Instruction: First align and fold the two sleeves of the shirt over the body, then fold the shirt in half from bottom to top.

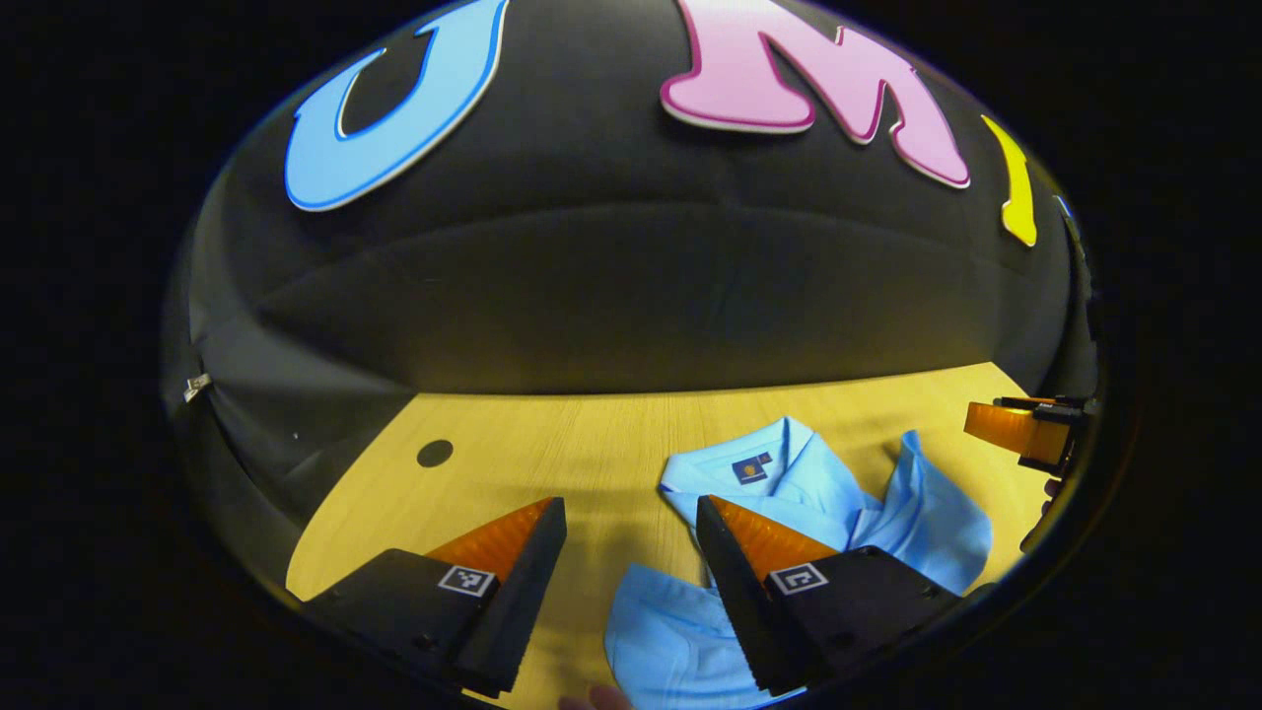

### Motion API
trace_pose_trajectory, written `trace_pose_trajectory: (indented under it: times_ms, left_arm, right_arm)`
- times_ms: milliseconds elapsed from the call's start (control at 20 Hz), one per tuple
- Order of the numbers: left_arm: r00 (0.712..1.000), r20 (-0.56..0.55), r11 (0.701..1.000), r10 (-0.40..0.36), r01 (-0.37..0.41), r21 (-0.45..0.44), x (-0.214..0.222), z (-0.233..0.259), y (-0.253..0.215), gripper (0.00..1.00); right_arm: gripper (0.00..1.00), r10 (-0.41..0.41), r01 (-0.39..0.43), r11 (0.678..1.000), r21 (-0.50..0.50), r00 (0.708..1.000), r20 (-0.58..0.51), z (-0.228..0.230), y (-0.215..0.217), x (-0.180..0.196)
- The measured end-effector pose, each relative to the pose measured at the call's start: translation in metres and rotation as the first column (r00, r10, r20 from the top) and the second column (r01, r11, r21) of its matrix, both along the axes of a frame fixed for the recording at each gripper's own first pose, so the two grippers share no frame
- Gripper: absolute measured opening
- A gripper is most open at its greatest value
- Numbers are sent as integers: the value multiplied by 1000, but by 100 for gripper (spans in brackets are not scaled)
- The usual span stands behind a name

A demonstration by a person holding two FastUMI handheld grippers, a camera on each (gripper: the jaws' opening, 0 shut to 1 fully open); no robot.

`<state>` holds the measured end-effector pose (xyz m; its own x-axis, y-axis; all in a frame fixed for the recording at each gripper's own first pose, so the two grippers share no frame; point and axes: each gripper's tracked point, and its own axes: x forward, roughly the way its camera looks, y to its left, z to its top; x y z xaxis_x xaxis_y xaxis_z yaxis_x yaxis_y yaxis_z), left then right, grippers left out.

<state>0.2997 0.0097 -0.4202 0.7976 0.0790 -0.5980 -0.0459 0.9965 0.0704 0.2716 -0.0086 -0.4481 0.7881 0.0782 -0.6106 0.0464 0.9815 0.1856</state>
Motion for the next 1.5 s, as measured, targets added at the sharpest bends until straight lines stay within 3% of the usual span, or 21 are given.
trace_pose_trajectory:
  times_ms: [350,800,1300,1500]
  left_arm:
    - [990,142,1000,-25,27,-12,-64,95,-26,86]
    - [961,266,997,-73,80,-13,-180,197,-54,86]
    - [933,348,996,-89,91,12,-282,250,-68,86]
    - [935,346,996,-82,91,-11,-303,252,-73,85]
  right_arm:
    - [98,25,-27,1000,11,990,139,96,-1,-52]
    - [98,80,-89,996,20,958,275,214,-6,-152]
    - [98,142,-134,990,-49,917,374,287,-9,-253]
    - [97,143,-131,990,-57,919,368,295,-8,-274]
